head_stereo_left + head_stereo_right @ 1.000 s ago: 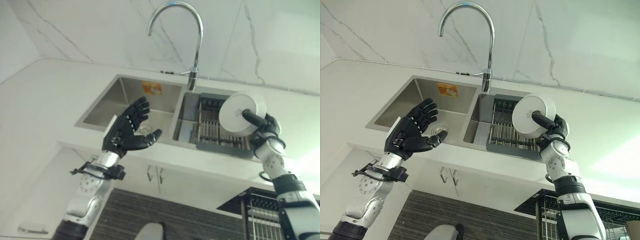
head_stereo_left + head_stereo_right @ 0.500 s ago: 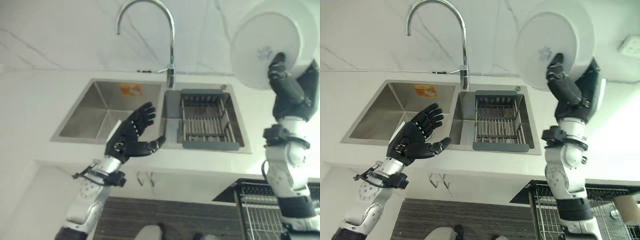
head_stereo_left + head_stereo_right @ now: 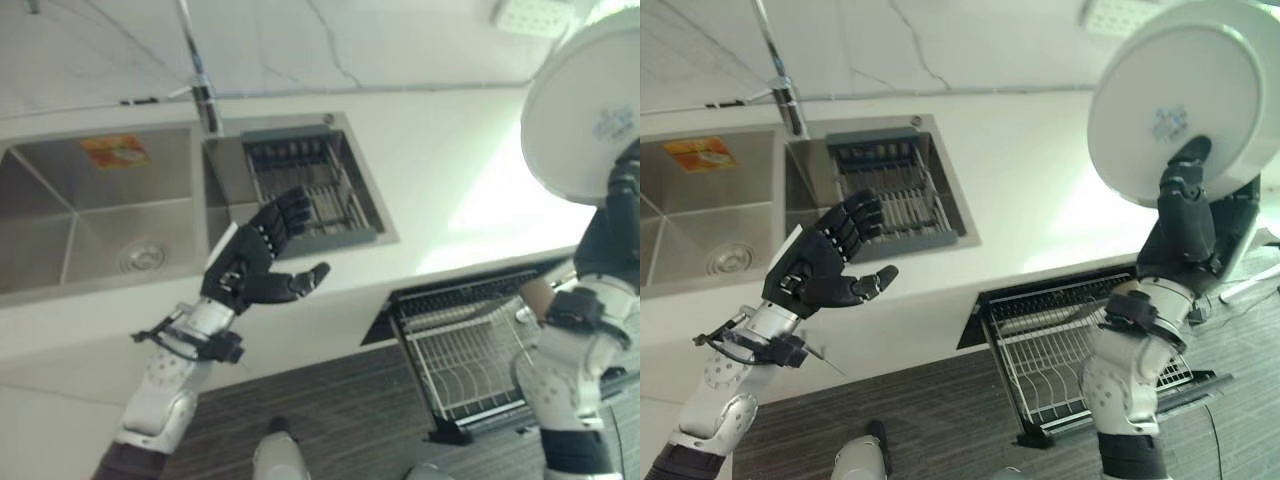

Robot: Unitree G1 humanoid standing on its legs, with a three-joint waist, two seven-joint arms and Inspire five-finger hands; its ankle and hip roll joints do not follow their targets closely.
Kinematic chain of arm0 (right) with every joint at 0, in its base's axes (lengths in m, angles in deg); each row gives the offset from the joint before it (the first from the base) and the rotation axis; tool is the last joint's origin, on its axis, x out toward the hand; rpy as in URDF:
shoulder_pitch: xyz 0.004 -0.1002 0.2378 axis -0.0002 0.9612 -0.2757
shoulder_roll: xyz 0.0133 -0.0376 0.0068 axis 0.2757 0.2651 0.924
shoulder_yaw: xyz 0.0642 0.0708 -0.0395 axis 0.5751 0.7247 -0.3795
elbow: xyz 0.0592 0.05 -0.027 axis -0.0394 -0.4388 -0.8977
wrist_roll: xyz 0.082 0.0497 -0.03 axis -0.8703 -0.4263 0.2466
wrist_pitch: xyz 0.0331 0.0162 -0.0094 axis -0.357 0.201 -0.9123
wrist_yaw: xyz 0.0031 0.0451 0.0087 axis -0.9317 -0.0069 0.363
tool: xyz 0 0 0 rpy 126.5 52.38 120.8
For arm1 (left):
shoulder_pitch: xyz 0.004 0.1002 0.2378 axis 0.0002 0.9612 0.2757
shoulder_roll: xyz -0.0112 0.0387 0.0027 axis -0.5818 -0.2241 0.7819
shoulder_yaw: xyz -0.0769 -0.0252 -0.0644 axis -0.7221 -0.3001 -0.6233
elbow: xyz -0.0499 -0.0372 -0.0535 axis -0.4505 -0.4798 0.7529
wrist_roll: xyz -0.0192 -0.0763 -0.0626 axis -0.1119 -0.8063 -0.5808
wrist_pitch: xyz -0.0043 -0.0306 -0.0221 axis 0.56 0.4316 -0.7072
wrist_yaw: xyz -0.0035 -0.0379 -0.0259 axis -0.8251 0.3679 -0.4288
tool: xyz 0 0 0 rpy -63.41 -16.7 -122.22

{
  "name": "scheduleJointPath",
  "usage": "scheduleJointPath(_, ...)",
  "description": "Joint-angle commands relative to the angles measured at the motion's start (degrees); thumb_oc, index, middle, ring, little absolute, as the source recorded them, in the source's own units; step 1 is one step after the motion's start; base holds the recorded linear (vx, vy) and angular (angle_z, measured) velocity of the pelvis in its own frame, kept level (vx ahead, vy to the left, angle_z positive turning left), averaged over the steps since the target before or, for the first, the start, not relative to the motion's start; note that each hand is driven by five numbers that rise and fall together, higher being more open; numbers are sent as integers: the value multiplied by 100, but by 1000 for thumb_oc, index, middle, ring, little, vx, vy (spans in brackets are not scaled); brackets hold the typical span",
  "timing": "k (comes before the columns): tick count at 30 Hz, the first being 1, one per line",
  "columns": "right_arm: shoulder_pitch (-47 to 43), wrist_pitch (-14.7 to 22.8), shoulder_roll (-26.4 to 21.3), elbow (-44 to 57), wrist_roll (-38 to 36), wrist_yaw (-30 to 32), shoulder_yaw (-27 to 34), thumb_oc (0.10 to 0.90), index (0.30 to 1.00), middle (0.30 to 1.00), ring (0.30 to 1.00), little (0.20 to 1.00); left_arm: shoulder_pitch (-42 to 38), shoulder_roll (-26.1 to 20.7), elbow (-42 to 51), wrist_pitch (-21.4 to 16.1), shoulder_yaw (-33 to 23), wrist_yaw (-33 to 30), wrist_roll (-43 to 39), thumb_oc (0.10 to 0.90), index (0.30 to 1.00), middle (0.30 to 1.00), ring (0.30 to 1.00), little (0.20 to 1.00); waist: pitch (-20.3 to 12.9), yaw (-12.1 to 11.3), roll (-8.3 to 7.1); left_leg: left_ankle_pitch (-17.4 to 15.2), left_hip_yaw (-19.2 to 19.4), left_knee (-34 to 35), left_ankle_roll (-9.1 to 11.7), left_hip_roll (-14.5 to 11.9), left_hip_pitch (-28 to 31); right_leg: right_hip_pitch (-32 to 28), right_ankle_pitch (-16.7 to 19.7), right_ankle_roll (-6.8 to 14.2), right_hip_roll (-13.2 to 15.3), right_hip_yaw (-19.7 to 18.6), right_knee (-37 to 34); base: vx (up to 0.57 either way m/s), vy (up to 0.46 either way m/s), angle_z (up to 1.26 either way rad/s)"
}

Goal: Place the dishes in the dishwasher.

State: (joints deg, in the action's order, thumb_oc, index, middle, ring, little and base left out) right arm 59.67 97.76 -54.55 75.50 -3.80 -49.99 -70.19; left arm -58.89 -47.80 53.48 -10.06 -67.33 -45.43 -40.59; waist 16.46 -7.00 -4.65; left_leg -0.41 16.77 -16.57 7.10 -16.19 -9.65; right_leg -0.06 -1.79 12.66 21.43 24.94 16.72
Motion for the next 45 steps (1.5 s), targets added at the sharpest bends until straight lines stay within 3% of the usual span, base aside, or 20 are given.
scheduleJointPath(1, -253, 545, -558, 731, -8, 74, 730, 400, 300, 300, 300, 300, -368, 217, 1003, -477, -212, 149, 39, 800, 900, 900, 900, 900, -455, 136, 302, -1020, -62, -62, -289, 399, 585, 44, -175, 132, -83, -153, 47, -65, -235, -86)
scheduleJointPath(7, -99, 410, -674, 823, -332, 94, 767, 400, 300, 300, 300, 300, -339, 440, 1218, -338, 6, 538, 73, 800, 900, 900, 900, 900, -588, 332, 438, -881, -101, -62, -62, 298, 553, 195, -377, 20, -204, -235, 47, -55, -91, -29)
scheduleJointPath(12, -312, 178, -733, 628, 44, 565, 636, 400, 300, 300, 300, 300, -449, 408, 1194, -106, 311, 971, -56, 800, 900, 900, 900, 900, -641, 454, 496, -892, -108, -62, -28, 331, 590, 218, -394, -41, -255, -290, 47, -33, -15, -4)
scheduleJointPath(16, -132, -286, -812, 751, 476, 1017, 662, 400, 300, 300, 300, 300, -360, 410, 1296, 868, 634, 1823, -190, 800, 900, 900, 900, 900, -666, 615, 541, -886, -10, -62, -31, 283, 630, 269, -408, -84, -318, -369, 47, -11, 39, 2)
scheduleJointPath(19, 117, -631, -900, 887, 1212, 1108, 623, 400, 300, 300, 300, 300, -227, 354, 1246, 1671, 849, 2227, -285, 800, 900, 900, 900, 900, -673, 711, 571, -866, 90, -62, -31, 224, 647, 329, -404, -94, -370, -447, 47, -7, 49, -5)
scheduleJointPath(20, 207, -883, -1024, 833, 2171, 1357, 573, 400, 300, 300, 300, 300, -86, 326, 1113, 1906, 984, 2169, -341, 800, 900, 900, 900, 900, -665, 769, 593, -844, 144, -62, -25, 183, 658, 365, -393, -98, -403, -493, 47, -12, 44, -3)
scheduleJointPath(23, 275, -1392, -1260, 642, 3338, 1675, 394, 400, 300, 300, 300, 300, 48, 363, 612, 2046, 1293, 2062, -233, 800, 900, 900, 900, 900, -657, 846, 603, -824, 225, -62, -33, 126, 687, 404, -410, -115, -449, -562, 47, 5, 36, -15)
scheduleJointPath(25, 436, -1623, -1400, 488, 3445, 1577, 391, 400, 300, 300, 300, 300, 295, 424, 279, 2174, 1362, 2098, -135, 800, 900, 900, 900, 900, -644, 898, 609, -795, 269, -62, -29, 79, 670, 452, -421, -130, -499, -625, 47, -16, 30, -12)
scheduleJointPath(29, 660, -2032, -1477, 310, 3751, 1725, 436, 400, 300, 300, 300, 300, 599, 462, -142, 2255, 1387, 2216, -50, 800, 900, 900, 900, 900, -601, 965, 616, -798, 347, -62, 6, -9, 696, 465, -463, -126, -559, -698, 47, -10, 18, -17)
scheduleJointPath(32, 828, -2399, -1549, 264, 3959, 1507, 405, 400, 300, 300, 300, 300, 712, 461, -637, 2132, 1427, 2196, 79, 800, 900, 900, 900, 900, -583, 1025, 615, -737, 416, -62, 15, -63, 702, 482, -439, -152, -601, -733, 47, -2, 9, -6)
scheduleJointPath(37, 935, -2869, -1858, 174, 4595, 1090, 255, 400, 300, 300, 300, 300, 911, 658, -1440, 2287, 1331, 2079, -81, 800, 900, 900, 900, 900, -583, 1027, 608, -749, 463, -62, 67, -124, 764, 414, -513, -145, -625, -750, 47, 22, 21, -5)
scheduleJointPath(42, 957, -2979, -1949, -181, 5185, 925, 39, 400, 300, 300, 300, 300, 1041, 966, -2646, 2054, 1230, 1763, -49, 800, 900, 900, 900, 900, -594, 951, 552, -759, 412, -62, 76, -118, 755, 379, -530, -147, -602, -686, 47, 8, 4, -2)
scheduleJointPath(45, 833, -3034, -2088, -562, 5790, 954, -247, 400, 300, 300, 300, 300, 1180, 1255, -3850, 1526, 1045, 1679, 408, 800, 900, 900, 900, 900, -619, 782, 504, -772, 293, -62, 75, -75, 697, 363, -549, -150, -580, -602, 47, 14, -34, 10)
